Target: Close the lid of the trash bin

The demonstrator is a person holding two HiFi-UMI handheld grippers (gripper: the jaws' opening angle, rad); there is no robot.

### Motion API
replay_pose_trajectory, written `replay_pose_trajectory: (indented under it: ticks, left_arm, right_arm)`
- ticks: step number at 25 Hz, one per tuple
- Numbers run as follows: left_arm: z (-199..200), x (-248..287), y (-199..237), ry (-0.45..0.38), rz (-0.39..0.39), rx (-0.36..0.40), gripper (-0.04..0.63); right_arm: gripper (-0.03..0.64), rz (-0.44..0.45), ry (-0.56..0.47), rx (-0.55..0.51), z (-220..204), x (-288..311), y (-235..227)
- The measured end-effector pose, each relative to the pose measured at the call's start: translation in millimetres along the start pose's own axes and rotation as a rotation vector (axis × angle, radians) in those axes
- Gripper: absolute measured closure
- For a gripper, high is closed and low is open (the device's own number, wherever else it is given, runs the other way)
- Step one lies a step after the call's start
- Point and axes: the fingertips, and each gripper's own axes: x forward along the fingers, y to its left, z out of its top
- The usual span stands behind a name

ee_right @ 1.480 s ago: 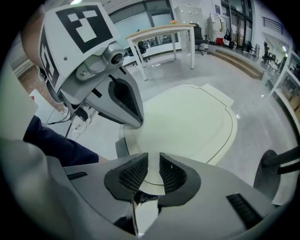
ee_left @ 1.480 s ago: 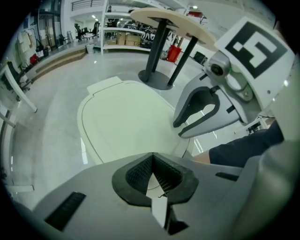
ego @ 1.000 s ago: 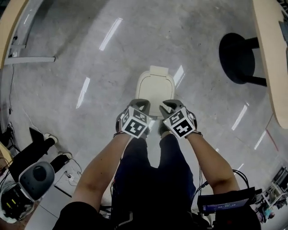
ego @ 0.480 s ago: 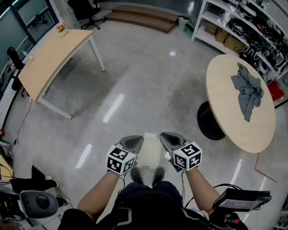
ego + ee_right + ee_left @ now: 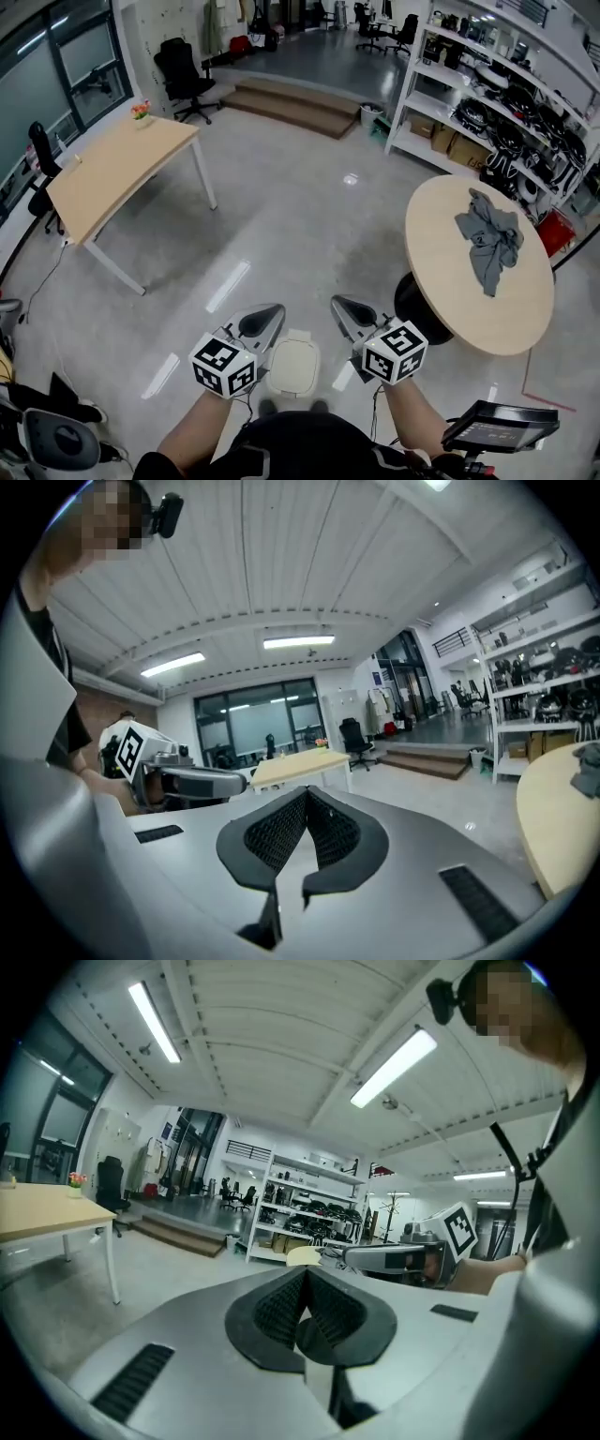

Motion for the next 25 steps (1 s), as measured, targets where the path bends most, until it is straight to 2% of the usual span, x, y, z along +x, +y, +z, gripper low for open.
replay_pose_trajectory:
  ticks: [2, 5, 11, 16, 21, 25]
  left_arm:
    - [3.6, -3.3, -4.2, -0.004, 0.026, 0.009, 0.601]
    - [6.3, -4.4, -13.0, -0.01, 0.052, -0.007, 0.601]
    - [4.0, -21.4, -31.7, -0.034, 0.085, -0.008, 0.601]
    - [7.1, -36.0, -44.7, -0.039, 0.121, -0.017, 0.601]
    - [-4.7, -79.7, -76.1, -0.072, 0.108, 0.012, 0.601]
    - [-19.0, -127.1, -97.0, -0.097, 0.082, 0.024, 0.601]
  right_arm:
    - [0.606, -0.003, -0.019, -0.035, 10.6, -7.2, 3.5]
    - [0.606, -0.019, -0.05, -0.027, 20.0, -19.8, 1.1]
    - [0.606, 0.024, -0.073, -0.025, 15.4, -34.4, 10.8]
    - [0.606, 0.025, -0.099, -0.028, 20.9, -48.6, 22.5]
    - [0.606, 0.011, -0.134, -0.001, 15.8, -86.2, 69.2]
    - [0.606, -0.016, -0.155, -0.033, 10.3, -110.6, 121.5]
